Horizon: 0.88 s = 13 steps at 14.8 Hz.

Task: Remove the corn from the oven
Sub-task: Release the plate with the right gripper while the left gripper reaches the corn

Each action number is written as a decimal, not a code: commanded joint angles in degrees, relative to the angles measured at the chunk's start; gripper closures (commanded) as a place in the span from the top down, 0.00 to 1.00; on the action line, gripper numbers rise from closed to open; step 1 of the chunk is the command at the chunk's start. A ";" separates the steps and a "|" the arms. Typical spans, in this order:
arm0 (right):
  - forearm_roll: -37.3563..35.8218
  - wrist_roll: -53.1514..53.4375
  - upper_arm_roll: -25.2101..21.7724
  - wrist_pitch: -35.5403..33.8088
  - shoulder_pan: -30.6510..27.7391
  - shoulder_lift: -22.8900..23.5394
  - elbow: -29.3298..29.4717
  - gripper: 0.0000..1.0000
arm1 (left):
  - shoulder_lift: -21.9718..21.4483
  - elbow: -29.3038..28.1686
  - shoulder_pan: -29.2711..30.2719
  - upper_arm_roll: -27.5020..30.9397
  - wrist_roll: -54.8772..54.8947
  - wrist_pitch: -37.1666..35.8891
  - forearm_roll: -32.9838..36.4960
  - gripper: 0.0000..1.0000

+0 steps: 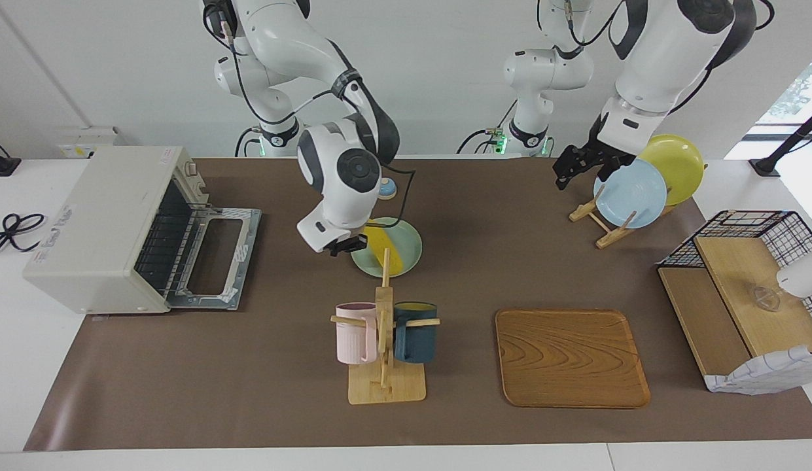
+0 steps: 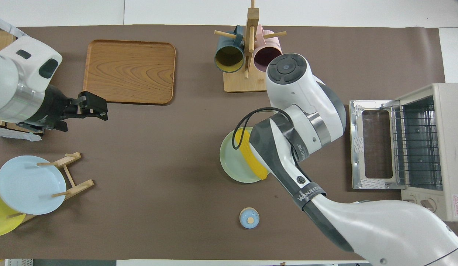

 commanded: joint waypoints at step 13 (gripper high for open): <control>-8.38 -6.89 0.86 13.20 -12.84 -8.56 -24.50 0.00 | 15.94 -3.35 -23.02 0.43 -48.66 26.64 -3.20 1.00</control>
